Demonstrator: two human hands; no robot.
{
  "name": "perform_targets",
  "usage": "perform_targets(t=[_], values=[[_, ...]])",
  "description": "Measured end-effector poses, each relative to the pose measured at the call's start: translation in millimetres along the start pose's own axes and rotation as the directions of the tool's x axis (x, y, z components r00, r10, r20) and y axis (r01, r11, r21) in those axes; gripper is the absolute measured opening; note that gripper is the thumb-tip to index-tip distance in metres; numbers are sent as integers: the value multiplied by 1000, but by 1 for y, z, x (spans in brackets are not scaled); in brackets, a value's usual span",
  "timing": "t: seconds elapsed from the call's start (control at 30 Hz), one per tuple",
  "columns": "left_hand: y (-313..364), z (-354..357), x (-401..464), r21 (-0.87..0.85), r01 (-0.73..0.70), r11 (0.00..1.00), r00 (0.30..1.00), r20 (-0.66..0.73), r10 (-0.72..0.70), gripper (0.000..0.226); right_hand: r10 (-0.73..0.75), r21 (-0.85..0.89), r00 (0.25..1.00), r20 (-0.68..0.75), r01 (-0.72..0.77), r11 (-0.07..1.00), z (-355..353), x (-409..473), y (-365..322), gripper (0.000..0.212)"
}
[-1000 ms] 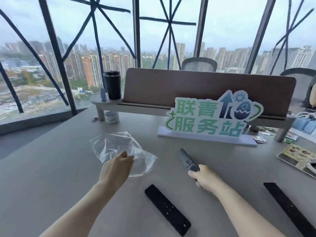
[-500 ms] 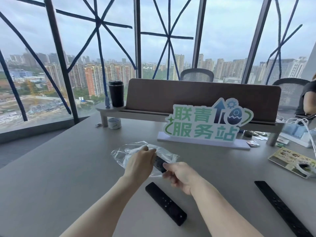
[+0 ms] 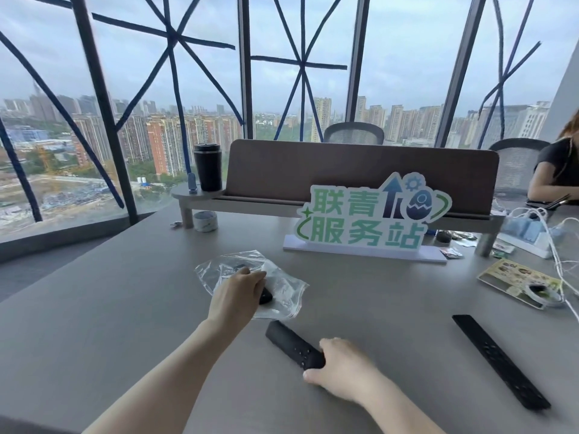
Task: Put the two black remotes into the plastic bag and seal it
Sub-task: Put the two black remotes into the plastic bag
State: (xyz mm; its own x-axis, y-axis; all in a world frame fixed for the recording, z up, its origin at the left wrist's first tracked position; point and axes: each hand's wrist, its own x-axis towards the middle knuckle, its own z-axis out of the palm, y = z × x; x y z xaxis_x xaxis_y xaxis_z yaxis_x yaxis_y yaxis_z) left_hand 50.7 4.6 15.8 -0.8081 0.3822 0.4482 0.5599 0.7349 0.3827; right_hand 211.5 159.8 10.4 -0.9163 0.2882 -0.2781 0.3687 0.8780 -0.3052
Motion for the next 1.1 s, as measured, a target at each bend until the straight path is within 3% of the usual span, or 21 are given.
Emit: perform_targets(t=[0.1, 0.2, 0.27, 0.47, 0.6, 0.73, 0.87, 0.97, 1.03, 1.1], values=[[-1, -5, -1, -1, 21, 1000, 1000, 0, -21, 26, -22, 211, 997, 80, 4, 977, -14, -10, 22, 29], [1, -7, -3, -21, 2, 1000, 1000, 4, -2, 27, -60, 549, 993, 97, -3, 836, -37, -22, 43, 33], [6, -8, -4, -51, -16, 999, 1000, 18, 17, 27, -64, 687, 989, 136, -48, 725, -48, -23, 45, 31], [15, -12, -11, -120, -31, 992, 999, 29, 35, 37, -75, 867, 986, 150, -95, 488, -28, 27, -12, 38], [14, -13, -13, -120, -10, 993, 999, 40, 15, 29, -4, 937, 999, 48, -44, 347, -8, 52, -27, 15], [16, -4, -13, -114, -19, 993, 998, 52, 26, 29, 209, 899, 966, -153, 49, 435, -16, 38, 29, 18], [37, 18, -12, -141, -45, 989, 993, 100, 60, 30, 365, 722, 863, -348, -1, 692, -40, 8, 111, 21], [56, 31, -6, -148, -78, 986, 994, 69, 89, 30, 485, 380, 751, -448, -331, 864, -56, -14, 173, 21], [68, 32, -2, -175, -65, 982, 997, 35, 72, 30, 577, 201, 700, -420, -548, 812, -59, -29, 208, 36], [77, 30, 3, -186, -51, 981, 999, -9, 50, 30, 647, 125, 689, -327, -647, 752, -57, -41, 230, 41]])
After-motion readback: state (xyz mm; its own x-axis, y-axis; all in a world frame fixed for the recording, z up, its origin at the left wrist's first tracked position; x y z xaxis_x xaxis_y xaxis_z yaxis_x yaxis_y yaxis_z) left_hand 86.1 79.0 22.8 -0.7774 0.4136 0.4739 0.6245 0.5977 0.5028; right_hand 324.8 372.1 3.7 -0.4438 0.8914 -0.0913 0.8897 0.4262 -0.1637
